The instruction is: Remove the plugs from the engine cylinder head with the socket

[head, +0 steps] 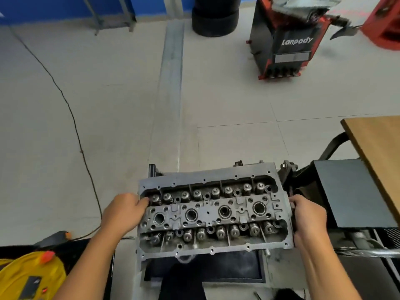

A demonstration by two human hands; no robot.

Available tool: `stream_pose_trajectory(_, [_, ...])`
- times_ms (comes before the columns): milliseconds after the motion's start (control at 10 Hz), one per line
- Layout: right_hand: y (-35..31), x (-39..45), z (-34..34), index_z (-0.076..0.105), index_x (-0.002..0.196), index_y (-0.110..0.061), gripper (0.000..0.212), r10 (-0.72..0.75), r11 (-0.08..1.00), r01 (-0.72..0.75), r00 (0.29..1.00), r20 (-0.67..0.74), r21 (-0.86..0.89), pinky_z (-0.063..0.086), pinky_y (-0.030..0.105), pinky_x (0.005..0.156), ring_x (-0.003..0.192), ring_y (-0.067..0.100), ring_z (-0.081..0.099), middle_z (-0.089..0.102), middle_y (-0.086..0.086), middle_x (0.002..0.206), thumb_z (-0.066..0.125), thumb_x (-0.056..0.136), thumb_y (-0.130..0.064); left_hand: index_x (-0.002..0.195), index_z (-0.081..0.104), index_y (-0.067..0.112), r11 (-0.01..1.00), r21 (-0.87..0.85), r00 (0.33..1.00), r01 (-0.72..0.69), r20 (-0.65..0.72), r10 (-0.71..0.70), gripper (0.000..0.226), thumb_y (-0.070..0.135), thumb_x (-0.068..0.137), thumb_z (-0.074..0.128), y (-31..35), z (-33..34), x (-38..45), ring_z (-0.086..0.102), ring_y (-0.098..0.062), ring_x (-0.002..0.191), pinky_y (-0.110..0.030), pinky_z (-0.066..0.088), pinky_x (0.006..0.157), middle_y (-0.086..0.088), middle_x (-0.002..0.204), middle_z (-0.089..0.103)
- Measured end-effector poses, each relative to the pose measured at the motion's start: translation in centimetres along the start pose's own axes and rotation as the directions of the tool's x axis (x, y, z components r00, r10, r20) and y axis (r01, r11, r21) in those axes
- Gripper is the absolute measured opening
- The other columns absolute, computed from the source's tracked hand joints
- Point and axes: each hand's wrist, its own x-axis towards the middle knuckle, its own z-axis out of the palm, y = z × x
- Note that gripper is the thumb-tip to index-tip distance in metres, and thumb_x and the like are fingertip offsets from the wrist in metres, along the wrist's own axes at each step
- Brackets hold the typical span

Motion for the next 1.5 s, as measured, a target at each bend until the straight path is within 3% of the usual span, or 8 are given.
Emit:
stream_pose_trajectory(200, [-6.2,2.3,-11.9,0.066,0.088,0.013,0.033,-0.054,0.998,0.058,0.994,-0.095,0.040,0.054,0.053,0.062,0.067,0.035,0.065,0.068,0.035,0.081,0.069,0.068,-0.013,0.043,0.049,0.010,0.990,-0.032,0.991,-0.136,-0.001,0.136,0.063,0.039,0.096,0.069,11.6,0.2,-3.6,0.055,-0.018,0.042,-0.025,0.036,0.048,0.000,0.039,0.054])
stream_pose_trajectory(400, [-12.4,8.1,-28.1,0.058,0.066,-0.012,0.009,-0.113,0.972,0.167,0.950,-0.291,0.167,0.047,0.035,0.049,0.050,0.021,0.057,0.057,0.006,0.059,0.065,0.071,-0.010,0.054,0.059,0.006,0.929,-0.067,0.929,-0.365,0.036,0.368,0.055,0.039,0.097,0.066,33.7,3.4,-6.9,0.060,-0.028,0.054,-0.030,0.043,0.055,-0.010,0.053,0.060])
stream_pose_trajectory(800, [-22.3,27.4,-57.8,0.076,0.086,-0.012,0.033,-0.129,0.966,0.220,0.865,-0.484,0.137,0.060,0.058,0.057,0.065,0.026,0.076,0.079,0.005,0.082,0.067,0.056,-0.022,0.060,0.048,0.015,0.823,-0.182,0.816,-0.538,0.128,0.563,0.036,0.028,0.091,0.061,68.3,20.3,-16.4,0.051,-0.022,0.055,-0.027,0.029,0.049,-0.002,0.062,0.052])
stream_pose_trajectory(1100, [-20.0,34.3,-62.3,0.062,0.079,-0.013,0.016,-0.061,0.988,0.121,0.875,-0.480,0.094,0.057,0.046,0.046,0.048,0.024,0.067,0.071,0.010,0.076,0.070,0.067,-0.020,0.062,0.048,0.013,0.878,-0.132,0.826,-0.460,0.298,0.478,0.034,0.024,0.089,0.065,72.8,30.6,-16.8,0.048,-0.022,0.053,-0.026,0.032,0.051,-0.004,0.063,0.052])
stream_pose_trajectory(1200, [-18.7,36.8,-61.4,0.072,0.089,-0.007,0.020,0.008,0.998,0.018,0.928,-0.374,0.065,0.060,0.059,0.053,0.062,0.031,0.075,0.077,0.012,0.077,0.069,0.077,-0.022,0.060,0.046,0.013,0.888,-0.081,0.843,-0.452,0.286,0.455,0.036,0.024,0.089,0.065,72.1,31.9,-15.8,0.047,-0.022,0.052,-0.025,0.031,0.050,-0.004,0.061,0.051])
stream_pose_trajectory(1300, [-17.3,38.5,-60.9,0.073,0.122,-0.007,0.043,0.114,0.993,-0.112,0.953,-0.281,0.026,0.057,0.067,0.089,0.098,0.038,0.075,0.077,0.017,0.110,0.069,0.085,-0.030,0.060,0.045,0.013,0.896,-0.054,0.848,-0.441,0.301,0.435,0.038,0.026,0.089,0.065,71.4,31.5,-15.6,0.045,-0.022,0.051,-0.025,0.030,0.051,-0.003,0.060,0.048])
stream_pose_trajectory(1400, [-17.6,37.5,-60.6,0.070,0.111,-0.006,0.047,0.094,0.991,-0.125,0.909,-0.407,-0.052,0.059,0.054,0.085,0.085,0.033,0.071,0.073,0.011,0.105,0.074,0.081,-0.042,0.061,0.048,0.011,0.894,-0.128,0.829,-0.429,0.337,0.446,0.047,0.036,0.096,0.065,70.6,30.3,-16.4,0.048,-0.022,0.052,-0.028,0.033,0.052,-0.004,0.058,0.050])
stream_pose_trajectory(1500, [-18.2,34.8,-60.3,0.059,0.107,-0.011,0.049,-0.014,0.985,-0.099,0.765,-0.643,-0.139,0.052,0.050,0.081,0.092,0.037,0.060,0.061,0.011,0.105,0.061,0.082,-0.053,0.063,0.056,0.003,0.881,-0.279,0.821,-0.383,0.335,0.463,0.053,0.038,0.103,0.059,68.9,28.8,-17.6,0.055,-0.024,0.056,-0.031,0.043,0.055,-0.017,0.060,0.059])
